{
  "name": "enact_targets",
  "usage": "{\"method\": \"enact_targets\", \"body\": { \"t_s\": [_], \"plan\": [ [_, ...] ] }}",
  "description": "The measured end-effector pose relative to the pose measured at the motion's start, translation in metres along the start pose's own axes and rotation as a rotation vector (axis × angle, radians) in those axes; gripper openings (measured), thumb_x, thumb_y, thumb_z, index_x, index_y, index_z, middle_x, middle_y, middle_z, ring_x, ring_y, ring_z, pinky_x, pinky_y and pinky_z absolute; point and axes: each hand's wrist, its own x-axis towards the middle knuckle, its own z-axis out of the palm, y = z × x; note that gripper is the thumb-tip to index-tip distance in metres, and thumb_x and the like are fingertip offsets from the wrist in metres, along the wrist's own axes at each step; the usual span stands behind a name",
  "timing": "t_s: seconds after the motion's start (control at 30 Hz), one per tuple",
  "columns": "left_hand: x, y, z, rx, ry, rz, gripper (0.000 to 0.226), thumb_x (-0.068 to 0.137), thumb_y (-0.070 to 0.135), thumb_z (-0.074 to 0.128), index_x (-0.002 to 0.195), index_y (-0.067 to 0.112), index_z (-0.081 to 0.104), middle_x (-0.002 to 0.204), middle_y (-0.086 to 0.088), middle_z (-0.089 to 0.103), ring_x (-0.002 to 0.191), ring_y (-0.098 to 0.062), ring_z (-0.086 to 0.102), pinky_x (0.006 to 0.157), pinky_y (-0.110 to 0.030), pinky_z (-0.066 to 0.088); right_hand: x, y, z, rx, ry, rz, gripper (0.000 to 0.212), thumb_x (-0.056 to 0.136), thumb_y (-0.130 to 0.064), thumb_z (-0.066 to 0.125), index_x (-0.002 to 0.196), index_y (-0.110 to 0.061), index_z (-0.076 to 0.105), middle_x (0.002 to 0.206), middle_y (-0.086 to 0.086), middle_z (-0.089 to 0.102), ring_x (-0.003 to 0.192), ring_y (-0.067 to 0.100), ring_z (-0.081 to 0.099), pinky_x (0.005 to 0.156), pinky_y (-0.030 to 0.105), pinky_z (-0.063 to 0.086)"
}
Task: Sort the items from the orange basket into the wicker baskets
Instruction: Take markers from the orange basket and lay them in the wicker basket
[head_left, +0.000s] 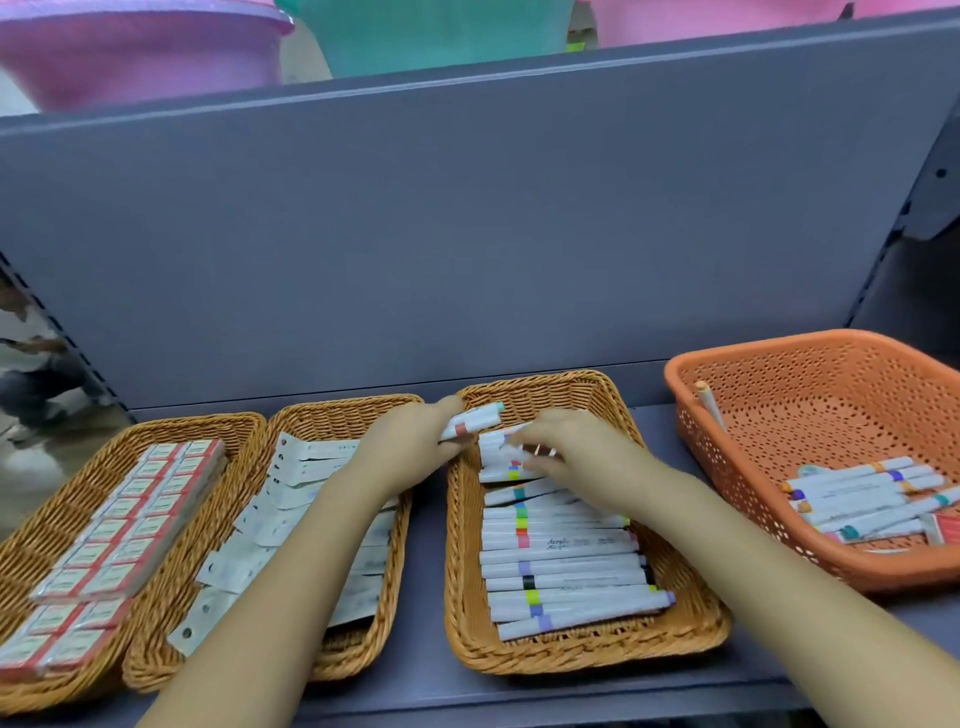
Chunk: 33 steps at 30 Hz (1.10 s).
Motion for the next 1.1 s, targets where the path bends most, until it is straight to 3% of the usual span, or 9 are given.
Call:
{"method": "enact_targets", "body": {
  "t_s": [0.1, 0.23, 0.3, 0.43, 0.57, 0.7, 0.9, 1.0, 1.1],
  "plan": [
    [0.001, -0.004, -0.001, 0.006, -0.014, 0.009, 0.014, 0.097, 0.039, 0.046, 0.097, 0.026, 0.039, 0.086, 0.003, 0.055, 0.074, -0.017, 0.049, 0.057, -0.027, 0.037, 0.007, 0.003, 0.017, -0.073, -0.172, 0.075, 0.029, 0.094, -0.01, 0.048, 0.12, -0.018, 0.06, 0.114, 0.0, 0.063, 0.106, 0.018, 0.056, 0.082, 0.026, 0.04],
    [0.002, -0.004, 0.0, 0.075, -0.018, 0.045, 0.016, 0.097, 0.04, 0.044, 0.097, 0.024, 0.039, 0.084, 0.002, 0.056, 0.073, -0.018, 0.049, 0.056, -0.027, 0.036, 0.009, 0.012, 0.019, -0.046, -0.191, 0.16, 0.025, 0.094, -0.011, 0.049, 0.113, -0.016, 0.063, 0.109, 0.0, 0.065, 0.101, 0.017, 0.058, 0.078, 0.021, 0.04],
    [0.002, -0.001, -0.001, 0.106, -0.006, 0.067, 0.017, 0.097, 0.039, 0.044, 0.093, 0.025, 0.035, 0.083, 0.003, 0.054, 0.072, -0.017, 0.047, 0.055, -0.027, 0.034, 0.01, 0.013, 0.015, 0.15, -0.081, 0.231, 0.018, 0.092, -0.017, 0.057, 0.107, -0.018, 0.065, 0.097, -0.001, 0.066, 0.09, 0.015, 0.061, 0.075, 0.022, 0.045],
    [0.001, 0.007, -0.002, 0.12, 0.036, 0.084, 0.017, 0.098, 0.039, 0.042, 0.094, 0.023, 0.036, 0.086, 0.002, 0.056, 0.075, -0.018, 0.05, 0.056, -0.027, 0.034, 0.012, -0.006, 0.007, 0.92, 0.043, 0.428, 0.011, 0.088, -0.021, 0.065, 0.09, -0.01, 0.066, 0.084, 0.001, 0.069, 0.074, 0.009, 0.065, 0.069, 0.019, 0.054],
    [0.002, 0.015, -0.003, 0.151, 0.076, 0.098, 0.019, 0.098, 0.037, 0.04, 0.102, 0.019, 0.041, 0.091, -0.001, 0.06, 0.077, -0.021, 0.055, 0.057, -0.029, 0.037, 0.017, -0.021, 0.014, 1.17, 0.103, 0.51, 0.013, 0.089, -0.017, 0.062, 0.096, -0.007, 0.068, 0.082, 0.0, 0.067, 0.072, 0.007, 0.064, 0.066, 0.018, 0.055],
    [0.006, 0.013, -0.006, 0.131, 0.087, 0.089, 0.021, 0.097, 0.039, 0.043, 0.098, 0.02, 0.037, 0.089, -0.001, 0.059, 0.078, -0.023, 0.057, 0.055, -0.027, 0.034, 0.016, -0.021, 0.011, 1.317, 0.184, 0.54, 0.018, 0.087, -0.012, 0.064, 0.1, -0.001, 0.069, 0.091, 0.007, 0.068, 0.084, 0.011, 0.067, 0.071, 0.019, 0.057],
    [0.006, -0.003, -0.006, 0.072, 0.057, 0.072, 0.017, 0.096, 0.036, 0.047, 0.097, 0.022, 0.038, 0.085, 0.0, 0.059, 0.073, -0.02, 0.054, 0.052, -0.026, 0.034, 0.006, -0.004, -0.001, 1.683, 0.465, 0.59, 0.012, 0.092, -0.003, 0.052, 0.084, -0.002, 0.06, 0.082, 0.009, 0.072, 0.078, 0.016, 0.072, 0.068, 0.023, 0.058],
    [0.005, -0.01, -0.004, 0.075, 0.044, 0.052, 0.015, 0.096, 0.035, 0.048, 0.096, 0.024, 0.038, 0.082, 0.003, 0.054, 0.072, -0.016, 0.051, 0.05, -0.025, 0.031, 0.003, 0.01, -0.007, 1.681, 0.65, 0.565, 0.012, 0.096, -0.008, 0.048, 0.086, -0.005, 0.055, 0.098, 0.013, 0.07, 0.088, 0.015, 0.071, 0.073, 0.025, 0.058],
    [0.004, -0.017, -0.001, 0.052, 0.032, 0.034, 0.013, 0.096, 0.035, 0.048, 0.096, 0.025, 0.038, 0.085, 0.003, 0.056, 0.075, -0.016, 0.053, 0.054, -0.026, 0.036, 0.002, 0.016, -0.016, 1.339, 0.712, 0.481, 0.009, 0.096, -0.015, 0.051, 0.092, -0.011, 0.058, 0.097, 0.007, 0.07, 0.091, 0.012, 0.069, 0.074, 0.021, 0.056]
  ]
}}
